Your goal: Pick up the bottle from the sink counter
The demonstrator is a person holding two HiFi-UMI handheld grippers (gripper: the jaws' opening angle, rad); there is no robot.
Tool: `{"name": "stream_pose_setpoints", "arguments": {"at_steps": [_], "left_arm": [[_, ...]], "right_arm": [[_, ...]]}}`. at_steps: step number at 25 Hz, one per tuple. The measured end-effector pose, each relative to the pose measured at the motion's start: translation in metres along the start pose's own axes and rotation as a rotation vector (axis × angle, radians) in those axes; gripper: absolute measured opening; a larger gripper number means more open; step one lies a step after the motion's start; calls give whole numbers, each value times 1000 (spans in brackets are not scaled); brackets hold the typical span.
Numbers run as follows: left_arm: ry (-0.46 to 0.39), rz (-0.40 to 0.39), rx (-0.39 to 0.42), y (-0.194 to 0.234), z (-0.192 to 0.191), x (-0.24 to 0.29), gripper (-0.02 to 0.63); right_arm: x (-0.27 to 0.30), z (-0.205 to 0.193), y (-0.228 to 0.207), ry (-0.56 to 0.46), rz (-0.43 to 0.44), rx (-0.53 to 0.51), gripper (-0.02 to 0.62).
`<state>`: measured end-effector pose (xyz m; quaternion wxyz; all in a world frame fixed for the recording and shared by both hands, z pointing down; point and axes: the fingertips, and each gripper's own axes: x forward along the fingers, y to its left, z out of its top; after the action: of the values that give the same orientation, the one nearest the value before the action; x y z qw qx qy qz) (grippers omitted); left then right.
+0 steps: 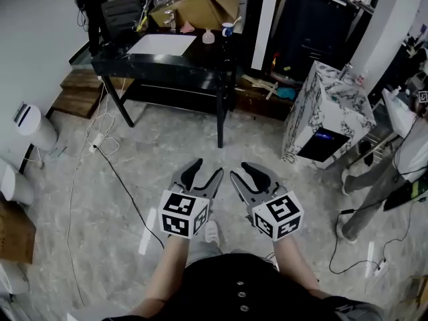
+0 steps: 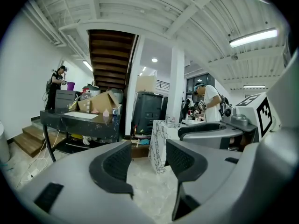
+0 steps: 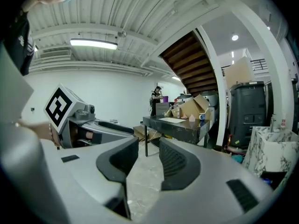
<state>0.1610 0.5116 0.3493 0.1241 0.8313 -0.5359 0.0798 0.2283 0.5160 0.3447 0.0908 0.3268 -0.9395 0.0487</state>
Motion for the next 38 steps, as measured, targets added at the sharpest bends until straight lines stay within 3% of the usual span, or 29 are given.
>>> {"name": "stream_pose_setpoints", "arguments": {"at_steps": [7, 16, 38], "left_arm": [[-14, -61, 11, 58, 28, 41, 229], [32, -99, -18, 103, 23, 57, 229], [33, 20, -17, 208, 49, 130, 229]], "right_arm": [[69, 20, -21, 11, -22, -17, 130], [121, 23, -28, 58, -24, -7, 130], [249, 53, -106, -2, 41, 9, 176]]}}
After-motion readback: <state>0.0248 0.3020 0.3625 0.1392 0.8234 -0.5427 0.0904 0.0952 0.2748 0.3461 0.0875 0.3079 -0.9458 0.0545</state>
